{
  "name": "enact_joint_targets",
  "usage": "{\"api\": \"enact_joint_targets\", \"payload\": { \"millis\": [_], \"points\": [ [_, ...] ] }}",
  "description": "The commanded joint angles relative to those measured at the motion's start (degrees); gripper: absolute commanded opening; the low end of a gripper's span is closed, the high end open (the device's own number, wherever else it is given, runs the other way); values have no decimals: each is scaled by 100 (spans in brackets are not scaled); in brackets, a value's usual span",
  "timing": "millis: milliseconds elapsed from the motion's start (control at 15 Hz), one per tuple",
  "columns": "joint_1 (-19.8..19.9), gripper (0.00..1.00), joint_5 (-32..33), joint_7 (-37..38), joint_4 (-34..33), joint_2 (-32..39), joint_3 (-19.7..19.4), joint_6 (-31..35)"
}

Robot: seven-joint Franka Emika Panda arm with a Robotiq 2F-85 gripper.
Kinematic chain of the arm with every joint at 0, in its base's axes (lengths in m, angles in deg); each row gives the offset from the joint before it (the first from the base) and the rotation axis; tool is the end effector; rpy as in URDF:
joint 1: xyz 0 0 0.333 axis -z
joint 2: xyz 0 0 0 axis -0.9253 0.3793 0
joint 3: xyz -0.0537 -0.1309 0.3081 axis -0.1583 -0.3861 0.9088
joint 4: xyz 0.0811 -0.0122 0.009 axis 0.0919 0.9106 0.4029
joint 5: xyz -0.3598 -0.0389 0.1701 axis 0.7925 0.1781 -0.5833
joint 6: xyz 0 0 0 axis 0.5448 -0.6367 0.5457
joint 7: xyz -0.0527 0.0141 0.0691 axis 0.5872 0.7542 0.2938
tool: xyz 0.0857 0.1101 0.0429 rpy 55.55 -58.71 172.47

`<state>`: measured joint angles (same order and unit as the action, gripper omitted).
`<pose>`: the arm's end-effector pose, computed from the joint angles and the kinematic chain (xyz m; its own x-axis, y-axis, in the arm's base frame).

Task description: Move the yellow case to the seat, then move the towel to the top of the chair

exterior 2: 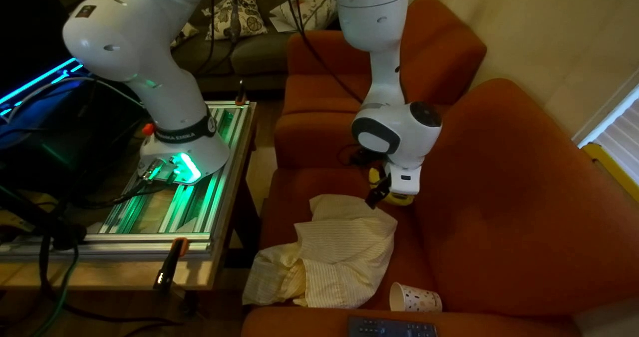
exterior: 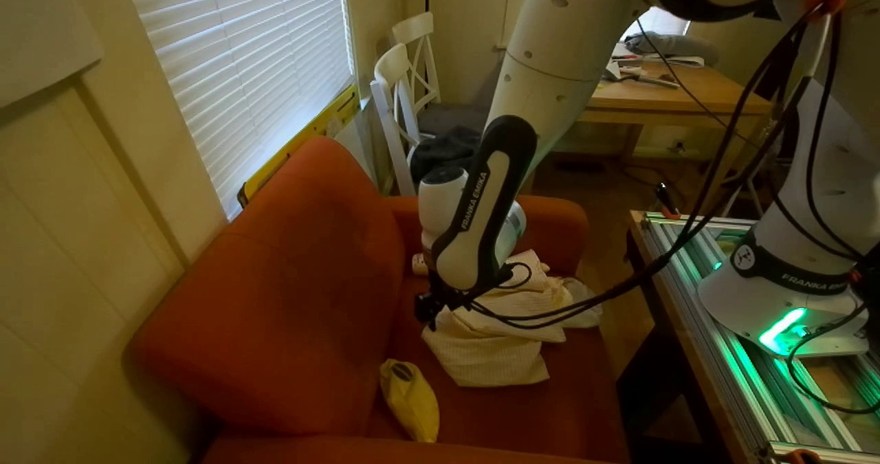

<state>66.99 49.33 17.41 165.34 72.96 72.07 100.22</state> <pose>0.5273 -0.0421 -0.0269 0.6534 -0.7512 -0.0942 -0.7539 -0.6569 0.0092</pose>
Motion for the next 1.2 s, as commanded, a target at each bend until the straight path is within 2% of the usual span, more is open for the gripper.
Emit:
{"api": "enact_joint_targets", "payload": {
  "millis": [0, 600, 667, 800, 1000, 1133],
  "points": [
    [5, 100, 190, -72, -649, 594, -135, -96],
    [-59, 100, 499, -166, -1765, 1680, -350, -436],
    [-76, 75, 520, -151, -1863, 1764, -372, -493],
    [-37, 66, 548, -222, -2012, 1863, -328, -590],
    [213, 42, 646, -737, -2044, 1793, -46, -866],
    [232, 28, 761, -1032, -1990, 1699, 3, -1088]
  ]
}}
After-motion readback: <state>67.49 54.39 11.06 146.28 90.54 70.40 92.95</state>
